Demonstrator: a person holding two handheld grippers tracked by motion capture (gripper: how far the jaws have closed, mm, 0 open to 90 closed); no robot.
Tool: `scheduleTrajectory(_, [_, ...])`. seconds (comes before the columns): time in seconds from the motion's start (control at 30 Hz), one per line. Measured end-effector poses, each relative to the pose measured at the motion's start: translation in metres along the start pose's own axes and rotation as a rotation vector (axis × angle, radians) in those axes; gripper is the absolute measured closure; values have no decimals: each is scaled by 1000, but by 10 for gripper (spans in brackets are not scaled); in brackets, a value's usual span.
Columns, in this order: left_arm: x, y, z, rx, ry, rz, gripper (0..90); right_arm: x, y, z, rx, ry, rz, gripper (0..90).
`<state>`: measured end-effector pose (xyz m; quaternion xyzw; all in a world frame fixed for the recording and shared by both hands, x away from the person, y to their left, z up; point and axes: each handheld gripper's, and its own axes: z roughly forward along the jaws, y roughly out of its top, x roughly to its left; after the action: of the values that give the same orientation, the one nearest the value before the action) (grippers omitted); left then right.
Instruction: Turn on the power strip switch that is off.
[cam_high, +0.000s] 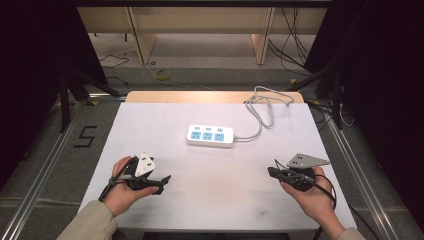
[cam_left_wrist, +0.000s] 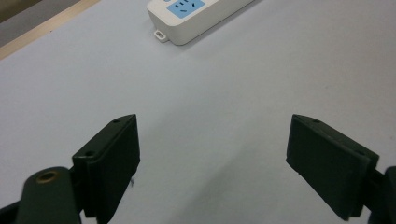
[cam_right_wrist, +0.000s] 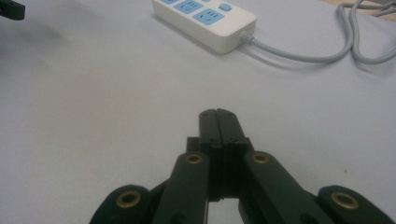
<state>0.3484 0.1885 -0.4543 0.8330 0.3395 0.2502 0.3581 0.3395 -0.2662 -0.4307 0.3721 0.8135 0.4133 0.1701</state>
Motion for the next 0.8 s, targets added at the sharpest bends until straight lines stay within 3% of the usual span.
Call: scheduleTrajectory(0.8, [-1,1,1,-3,-7,4,168,-1,23,22,4,-23,-26,900])
